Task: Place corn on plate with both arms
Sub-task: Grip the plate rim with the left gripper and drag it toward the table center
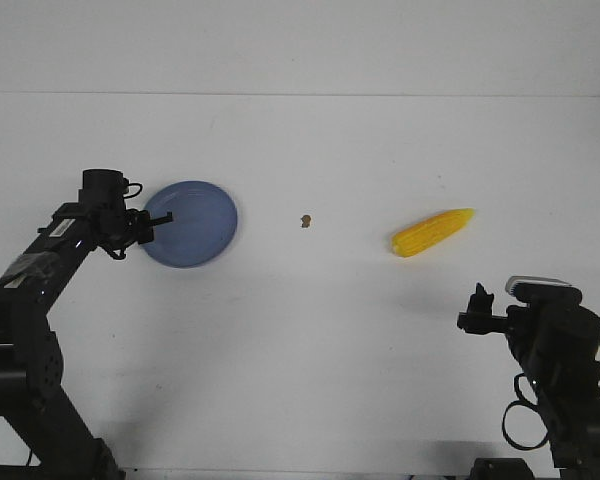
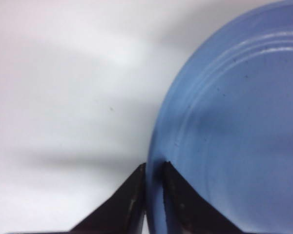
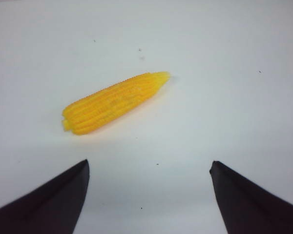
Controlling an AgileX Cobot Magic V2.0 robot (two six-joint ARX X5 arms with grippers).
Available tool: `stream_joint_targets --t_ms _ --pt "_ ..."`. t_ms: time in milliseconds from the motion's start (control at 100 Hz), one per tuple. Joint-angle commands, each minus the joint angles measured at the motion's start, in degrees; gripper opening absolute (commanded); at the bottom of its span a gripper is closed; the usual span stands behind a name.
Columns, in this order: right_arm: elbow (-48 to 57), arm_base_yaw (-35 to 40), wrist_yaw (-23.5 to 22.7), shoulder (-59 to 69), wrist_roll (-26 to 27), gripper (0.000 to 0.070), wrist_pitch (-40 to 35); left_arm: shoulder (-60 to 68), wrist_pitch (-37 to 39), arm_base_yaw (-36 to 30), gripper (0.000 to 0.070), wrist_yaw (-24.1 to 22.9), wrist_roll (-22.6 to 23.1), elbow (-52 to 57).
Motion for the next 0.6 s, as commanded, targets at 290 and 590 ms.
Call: stream_joint_targets --t_ms 290,590 --pt "1.07 0.04 -0.02 0.28 0.17 0.0525 0.46 -10.14 -3.23 -0.83 0.0004 13.53 -1.86 0.79" --pt "1.07 0.04 -0.02 0.28 0.17 0.0525 0.57 -22.01 -6.38 -7.78 0.0004 16.17 -1.97 -2.8"
